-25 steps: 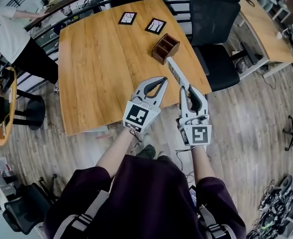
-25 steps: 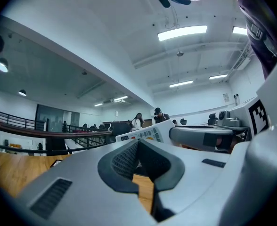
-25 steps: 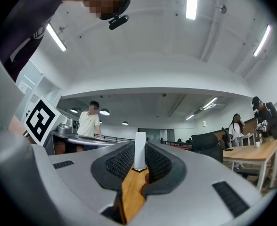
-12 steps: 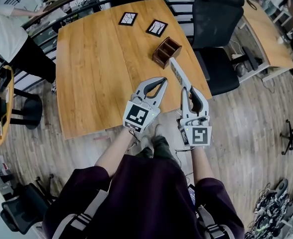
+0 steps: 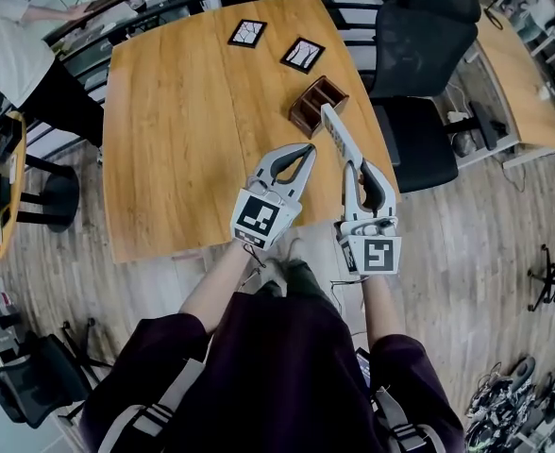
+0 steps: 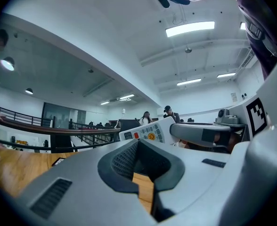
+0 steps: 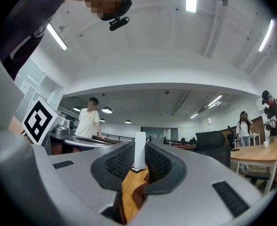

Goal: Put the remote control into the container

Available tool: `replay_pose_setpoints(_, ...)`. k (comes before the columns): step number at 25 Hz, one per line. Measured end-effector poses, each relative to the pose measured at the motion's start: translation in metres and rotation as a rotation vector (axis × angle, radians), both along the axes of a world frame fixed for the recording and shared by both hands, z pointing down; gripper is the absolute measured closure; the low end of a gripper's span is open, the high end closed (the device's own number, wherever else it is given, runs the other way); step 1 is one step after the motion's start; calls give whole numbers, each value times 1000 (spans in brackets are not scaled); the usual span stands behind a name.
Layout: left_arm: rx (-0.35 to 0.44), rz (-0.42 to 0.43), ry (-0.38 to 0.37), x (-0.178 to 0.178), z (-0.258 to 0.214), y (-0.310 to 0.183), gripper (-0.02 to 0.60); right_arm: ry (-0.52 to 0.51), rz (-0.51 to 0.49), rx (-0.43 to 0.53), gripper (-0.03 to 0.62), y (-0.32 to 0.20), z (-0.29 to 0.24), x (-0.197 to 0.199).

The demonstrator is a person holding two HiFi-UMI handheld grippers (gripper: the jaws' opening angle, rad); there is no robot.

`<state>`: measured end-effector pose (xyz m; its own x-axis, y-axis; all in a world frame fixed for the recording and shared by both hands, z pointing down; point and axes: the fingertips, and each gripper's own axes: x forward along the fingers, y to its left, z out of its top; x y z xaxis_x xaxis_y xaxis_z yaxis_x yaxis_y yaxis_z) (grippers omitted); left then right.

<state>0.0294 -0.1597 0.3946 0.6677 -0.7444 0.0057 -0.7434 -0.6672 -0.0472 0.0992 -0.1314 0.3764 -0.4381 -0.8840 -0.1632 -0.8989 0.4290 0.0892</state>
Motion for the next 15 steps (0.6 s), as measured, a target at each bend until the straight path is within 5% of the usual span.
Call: replay_pose_setpoints(15, 11, -29, -35, -5, -4, -71, 569, -25, -30, -4, 511, -73, 3, -6)
